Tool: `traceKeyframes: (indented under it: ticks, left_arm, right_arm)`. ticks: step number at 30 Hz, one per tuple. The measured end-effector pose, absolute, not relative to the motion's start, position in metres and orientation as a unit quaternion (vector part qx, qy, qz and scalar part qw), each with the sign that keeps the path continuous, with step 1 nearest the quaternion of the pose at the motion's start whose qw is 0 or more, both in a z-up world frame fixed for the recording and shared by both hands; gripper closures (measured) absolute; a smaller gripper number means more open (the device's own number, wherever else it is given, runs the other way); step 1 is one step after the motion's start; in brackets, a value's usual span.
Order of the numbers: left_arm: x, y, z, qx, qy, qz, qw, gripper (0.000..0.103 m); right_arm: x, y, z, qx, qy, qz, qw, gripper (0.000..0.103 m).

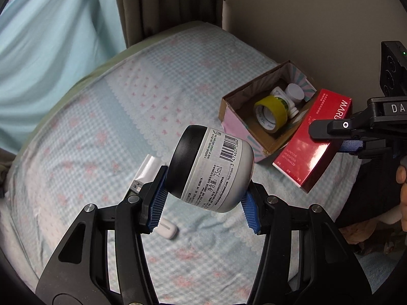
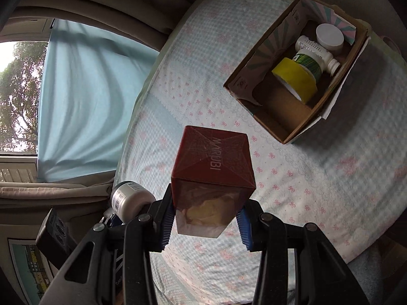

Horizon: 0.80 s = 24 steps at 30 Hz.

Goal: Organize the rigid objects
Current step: 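Carry the jar and red box into the cardboard box and open both tools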

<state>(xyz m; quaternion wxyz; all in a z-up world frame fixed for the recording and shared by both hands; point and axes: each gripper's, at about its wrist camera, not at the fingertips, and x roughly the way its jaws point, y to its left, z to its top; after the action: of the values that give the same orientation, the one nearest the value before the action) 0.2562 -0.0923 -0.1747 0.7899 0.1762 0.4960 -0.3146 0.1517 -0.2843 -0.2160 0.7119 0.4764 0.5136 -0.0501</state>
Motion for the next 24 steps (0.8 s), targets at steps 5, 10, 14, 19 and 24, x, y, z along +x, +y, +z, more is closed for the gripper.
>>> traceKeyframes:
  ticks: [5,10,14,19,24]
  left_arm:
    - [0.25,-0.143,-0.173,0.152,0.509,-0.3,0.792,0.054]
    - [0.249,-0.204,-0.18,0.134,0.521,-0.291,0.791,0.054]
    - [0.247,-0.249,-0.191,0.138,0.528,-0.292,0.786,0.054]
    - [0.253,-0.291,-0.207,0.143,0.539,-0.288,0.779,0.054]
    - [0.266,-0.315,-0.23,0.158,0.552,-0.273,0.772,0.054]
  right_arm:
    - [0.151,-0.343,-0.209,0.458,0.524,-0.039,0.717,0.063]
    - [0.156,-0.408,-0.208,0.45,0.527,-0.04,0.72,0.063]
    - [0.165,-0.455,-0.21,0.444,0.529,-0.043,0.722,0.063]
    - [0.181,-0.503,-0.217,0.445,0.53,-0.048,0.72,0.063]
    - [0.211,-0.54,-0.235,0.456,0.537,-0.049,0.708,0.063]
